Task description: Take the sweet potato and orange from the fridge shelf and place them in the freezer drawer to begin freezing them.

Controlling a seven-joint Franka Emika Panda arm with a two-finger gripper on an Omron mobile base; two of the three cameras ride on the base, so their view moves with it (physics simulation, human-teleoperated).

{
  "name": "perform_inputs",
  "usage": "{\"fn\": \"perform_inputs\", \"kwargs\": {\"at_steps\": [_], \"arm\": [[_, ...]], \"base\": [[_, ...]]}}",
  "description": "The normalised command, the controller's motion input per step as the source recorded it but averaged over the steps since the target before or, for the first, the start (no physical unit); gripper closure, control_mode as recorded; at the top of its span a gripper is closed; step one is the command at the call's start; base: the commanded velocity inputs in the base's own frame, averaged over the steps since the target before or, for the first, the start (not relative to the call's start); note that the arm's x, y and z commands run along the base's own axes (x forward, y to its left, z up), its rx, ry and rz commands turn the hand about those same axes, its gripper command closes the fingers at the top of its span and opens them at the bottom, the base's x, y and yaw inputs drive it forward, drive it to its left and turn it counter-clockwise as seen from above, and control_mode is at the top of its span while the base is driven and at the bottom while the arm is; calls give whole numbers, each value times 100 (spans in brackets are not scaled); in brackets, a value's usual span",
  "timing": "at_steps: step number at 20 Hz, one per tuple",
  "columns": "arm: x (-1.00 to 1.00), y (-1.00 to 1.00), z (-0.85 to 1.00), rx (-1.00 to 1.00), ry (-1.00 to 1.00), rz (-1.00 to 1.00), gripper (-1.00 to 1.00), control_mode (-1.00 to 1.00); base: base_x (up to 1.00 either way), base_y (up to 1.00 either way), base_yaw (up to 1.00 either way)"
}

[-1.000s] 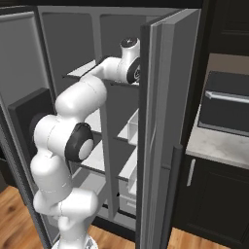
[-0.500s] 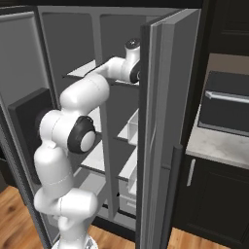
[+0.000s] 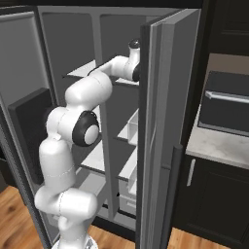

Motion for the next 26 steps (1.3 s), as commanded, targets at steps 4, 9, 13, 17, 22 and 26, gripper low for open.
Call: {"fn": "perform_inputs", "kwargs": {"at_steps": [4,9,13,17,22,26], "arm": [[28,-4,-10,0,0,0,-100,-100],[26,-11,-7,0,0,0,-100,-100],[20,-5,-8,0,0,0,-100,-100],[12,0,-6,0,0,0,-100,-100],[2,0,-4,0,0,0,100,-100],[0,0,0,0,-1,0,100,-100]], "base": [[0,0,0],[0,0,0],[0,0,0],[0,0,0],[0,0,0],[0,0,0]]}}
